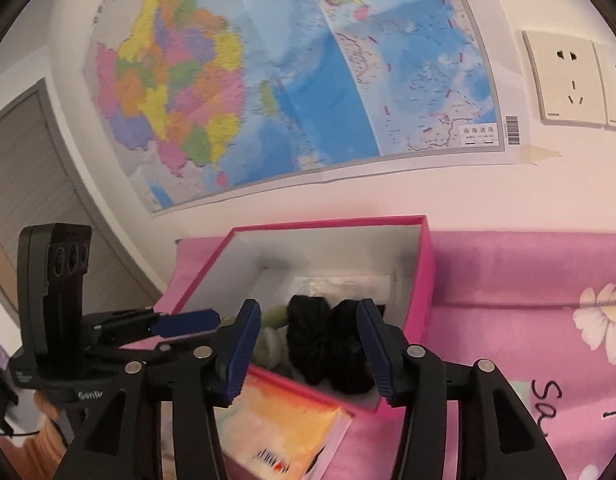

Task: Organize soft objects
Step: 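Carry the black fabric into the pink box and release it, then grasp the beige teddy bear with the right gripper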

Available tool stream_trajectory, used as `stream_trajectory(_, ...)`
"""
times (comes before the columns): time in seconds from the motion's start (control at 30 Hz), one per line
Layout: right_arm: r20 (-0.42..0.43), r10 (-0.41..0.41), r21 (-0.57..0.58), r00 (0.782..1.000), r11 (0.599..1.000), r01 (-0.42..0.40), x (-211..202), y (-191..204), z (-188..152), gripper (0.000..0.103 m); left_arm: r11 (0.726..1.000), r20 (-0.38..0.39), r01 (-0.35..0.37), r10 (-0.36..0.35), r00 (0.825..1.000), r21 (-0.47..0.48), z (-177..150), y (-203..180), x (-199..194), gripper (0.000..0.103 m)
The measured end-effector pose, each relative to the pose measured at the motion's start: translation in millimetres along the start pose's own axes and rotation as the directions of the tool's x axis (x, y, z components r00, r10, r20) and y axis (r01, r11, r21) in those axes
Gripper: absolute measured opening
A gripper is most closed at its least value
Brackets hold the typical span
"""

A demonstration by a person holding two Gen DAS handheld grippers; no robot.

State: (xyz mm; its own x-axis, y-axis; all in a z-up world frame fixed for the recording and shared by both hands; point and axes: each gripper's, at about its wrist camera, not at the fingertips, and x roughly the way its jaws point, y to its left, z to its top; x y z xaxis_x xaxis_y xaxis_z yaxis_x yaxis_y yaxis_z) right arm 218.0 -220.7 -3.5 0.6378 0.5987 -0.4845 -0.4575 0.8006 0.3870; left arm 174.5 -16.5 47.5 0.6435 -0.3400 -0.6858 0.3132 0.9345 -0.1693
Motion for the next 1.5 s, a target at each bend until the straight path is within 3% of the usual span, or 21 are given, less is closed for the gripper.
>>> stream_trajectory(0.1,0.004,0.034,-0.016,0.999,0.999,-0.034,-15,7,-6,0.059,1.000,0.032,0.007,-0.007,0.999,0.017,-12,3,-21,0.049)
stream_trajectory(0.33,-0.002,0.155,-0.008,0.988,0.988,-0.155,-51,15,-27,0.061,0.999,0.073,0.042,-0.042,0.996,0.002,-45,10,-62,0.049)
stream_trajectory(0.5,-0.052,0.224,0.001,0.973,0.974,-0.224,-73,20,-51,0.062,0.997,0.047,0.067,-0.068,0.997,0.026,-76,6,-73,0.049)
stream_trajectory(0.6,-0.124,0.249,0.002,0.960,0.968,-0.251,-78,27,-77,0.066,0.995,0.006,0.086,-0.086,0.996,0.044,-98,3,-73,0.049)
stream_trajectory(0.7,-0.210,0.262,0.015,0.942,0.964,-0.265,-73,33,-108,0.066,0.992,-0.035,0.110,-0.108,0.994,0.054,-116,0,-69,0.049)
stream_trajectory(0.87,-0.346,0.292,0.073,0.892,0.956,-0.284,-55,43,-160,0.066,0.989,-0.105,0.141,-0.136,0.985,0.043,-138,-1,-56,0.049)
stream_trajectory(1.03,-0.416,0.314,0.097,0.853,0.948,-0.302,-39,56,-187,0.066,0.985,-0.158,0.169,-0.162,0.974,0.030,-154,-4,-43,0.049)
stream_trajectory(1.13,-0.432,0.310,0.105,0.847,0.950,-0.294,-32,60,-198,0.066,0.984,-0.173,0.179,-0.173,0.970,0.021,-160,-5,-38,0.049)
stream_trajectory(1.2,-0.428,0.311,0.119,0.849,0.950,-0.288,-31,60,-203,0.059,0.982,-0.183,0.190,-0.183,0.966,0.021,-162,-7,-36,0.049)
stream_trajectory(1.3,-0.425,0.309,0.130,0.851,0.951,-0.281,-29,58,-204,0.028,0.980,-0.191,0.196,-0.187,0.964,0.031,-164,-10,-34,0.049)
stream_trajectory(1.5,-0.390,0.276,0.116,0.878,0.961,-0.251,-40,47,-200,0.022,0.973,-0.207,0.229,-0.218,0.954,0.031,-168,-15,-31,0.049)
